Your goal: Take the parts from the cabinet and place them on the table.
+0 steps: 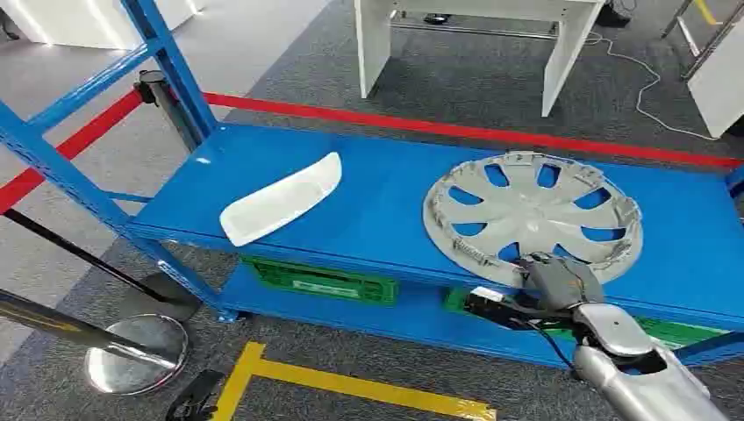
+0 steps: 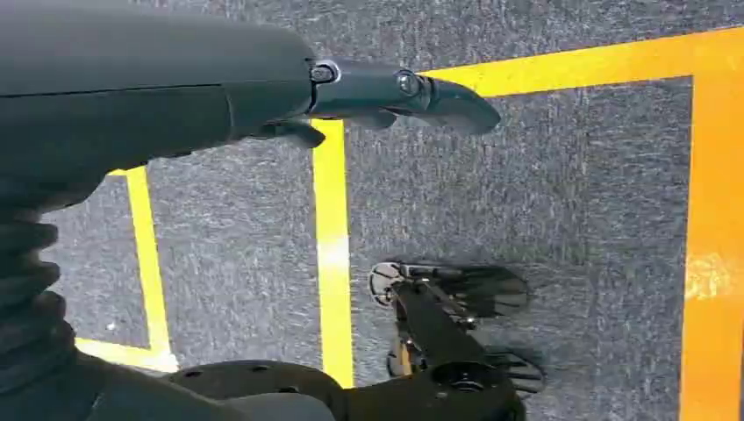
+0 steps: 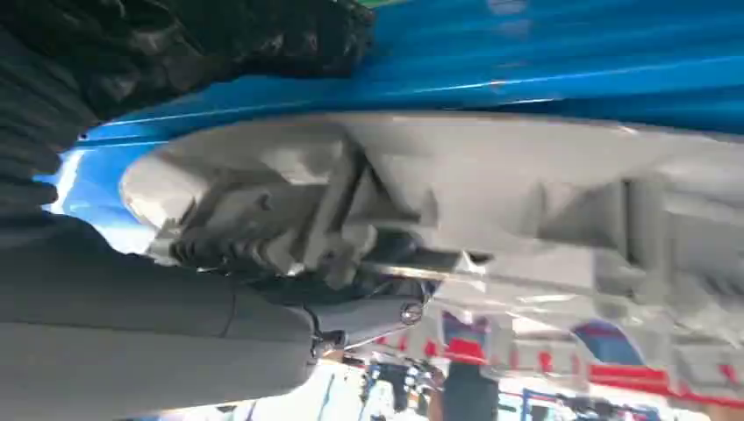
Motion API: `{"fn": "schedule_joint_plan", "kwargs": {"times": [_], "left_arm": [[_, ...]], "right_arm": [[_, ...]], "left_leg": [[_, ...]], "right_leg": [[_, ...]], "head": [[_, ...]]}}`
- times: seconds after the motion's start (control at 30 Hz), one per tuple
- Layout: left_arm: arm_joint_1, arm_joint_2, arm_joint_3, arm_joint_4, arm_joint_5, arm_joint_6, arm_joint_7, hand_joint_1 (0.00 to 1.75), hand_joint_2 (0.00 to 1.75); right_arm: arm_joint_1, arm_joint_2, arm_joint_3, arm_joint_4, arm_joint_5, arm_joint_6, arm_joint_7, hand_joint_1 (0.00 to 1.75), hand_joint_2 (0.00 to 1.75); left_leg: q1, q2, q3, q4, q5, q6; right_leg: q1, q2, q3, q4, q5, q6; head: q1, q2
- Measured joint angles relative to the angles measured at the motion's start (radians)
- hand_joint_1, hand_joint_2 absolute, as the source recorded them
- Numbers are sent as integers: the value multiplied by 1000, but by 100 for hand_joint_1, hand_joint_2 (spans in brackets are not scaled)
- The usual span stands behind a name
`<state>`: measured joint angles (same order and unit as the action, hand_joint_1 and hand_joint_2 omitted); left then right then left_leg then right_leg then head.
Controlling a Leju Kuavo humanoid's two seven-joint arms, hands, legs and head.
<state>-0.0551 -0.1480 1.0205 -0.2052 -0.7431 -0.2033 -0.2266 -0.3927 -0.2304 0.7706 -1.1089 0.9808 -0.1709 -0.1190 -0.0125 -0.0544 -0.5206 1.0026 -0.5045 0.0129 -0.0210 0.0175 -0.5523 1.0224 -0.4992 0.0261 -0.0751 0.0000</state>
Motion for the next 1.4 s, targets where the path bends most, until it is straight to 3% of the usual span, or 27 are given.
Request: {"fn": "schedule_joint_plan", "kwargs": {"times": [0.53, 1.0, 1.1, 1.2, 1.4], "left_arm": [[1, 0, 38, 0, 11, 15, -10, 0, 175], [1, -1, 43, 0, 9, 12, -14, 0, 175], [2, -1, 43, 0, 0, 3, -40, 0, 175], [3, 0, 43, 0, -4, -24, -85, 0, 175], [7, 0, 43, 0, -15, -25, -127, 0, 175]], "right_arm": [[182, -40, -31, -204, 16, -103, -7, 175, 175], [220, -40, -70, -226, 4, -102, -16, 175, 175], [227, -40, -77, -231, 4, -107, -23, 175, 175], [250, -40, -88, -246, 19, -158, -33, 175, 175], [336, -33, -148, -340, 55, -353, -66, 175, 175]], "left_leg": [[0, 0, -2, 0, 0, 1], [0, 0, -3, 0, 0, 1], [0, 0, -3, 0, 0, 1], [0, 0, -3, 1, 0, 1], [0, 0, -4, 1, -1, 1]], "right_leg": [[0, 0, -2, 0, 0, 0], [0, 0, -2, 0, 0, 0], [0, -1, -2, 0, 0, 0], [0, -1, -2, 0, 0, 0], [0, -1, -3, 0, 0, 0]], "head": [[0, 0], [0, 0], [0, 0], [0, 0], [0, 0]]}}
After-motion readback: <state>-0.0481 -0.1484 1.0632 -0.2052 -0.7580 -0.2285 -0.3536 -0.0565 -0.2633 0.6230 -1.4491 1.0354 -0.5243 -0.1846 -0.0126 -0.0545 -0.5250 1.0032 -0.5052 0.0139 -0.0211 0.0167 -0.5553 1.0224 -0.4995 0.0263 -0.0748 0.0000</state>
